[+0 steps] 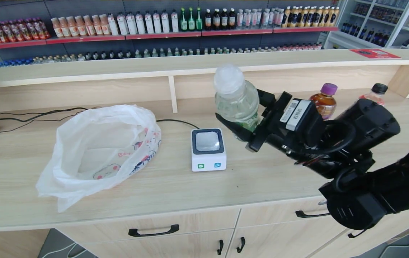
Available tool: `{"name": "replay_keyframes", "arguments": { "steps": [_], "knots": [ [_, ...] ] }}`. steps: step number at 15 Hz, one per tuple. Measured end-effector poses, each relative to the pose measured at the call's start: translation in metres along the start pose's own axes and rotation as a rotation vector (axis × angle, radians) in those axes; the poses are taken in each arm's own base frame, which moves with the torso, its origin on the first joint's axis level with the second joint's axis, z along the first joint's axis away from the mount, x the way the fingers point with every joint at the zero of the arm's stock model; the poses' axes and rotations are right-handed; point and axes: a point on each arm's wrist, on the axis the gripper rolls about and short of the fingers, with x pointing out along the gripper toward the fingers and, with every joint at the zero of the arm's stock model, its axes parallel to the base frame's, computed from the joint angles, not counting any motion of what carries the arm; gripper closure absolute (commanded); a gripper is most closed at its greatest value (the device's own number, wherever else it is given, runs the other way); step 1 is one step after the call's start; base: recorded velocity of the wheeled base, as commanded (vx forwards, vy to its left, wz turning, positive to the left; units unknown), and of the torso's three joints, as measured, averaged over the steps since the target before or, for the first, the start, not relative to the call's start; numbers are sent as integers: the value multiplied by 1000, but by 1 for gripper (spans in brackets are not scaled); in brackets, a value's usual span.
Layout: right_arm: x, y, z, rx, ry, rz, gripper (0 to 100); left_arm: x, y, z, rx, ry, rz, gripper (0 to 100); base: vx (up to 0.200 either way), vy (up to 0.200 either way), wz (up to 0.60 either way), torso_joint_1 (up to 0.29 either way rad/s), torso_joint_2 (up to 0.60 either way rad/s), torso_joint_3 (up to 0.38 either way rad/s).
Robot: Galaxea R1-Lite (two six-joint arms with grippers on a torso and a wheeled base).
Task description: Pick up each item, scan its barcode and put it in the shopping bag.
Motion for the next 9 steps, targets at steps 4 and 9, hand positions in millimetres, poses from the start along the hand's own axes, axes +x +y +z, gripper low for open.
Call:
{"name": "replay_keyframes", "arguments": {
  "steps": [4,9],
  "knots": [
    [-45,-39,20,76,91,-135,100,0,0,0,-1,0,0,0,0,0,0,0,0,0],
    [-69,-38,37,298,169,-279,100,0,0,0,-2,0,0,0,0,0,0,0,0,0]
  ]
}}
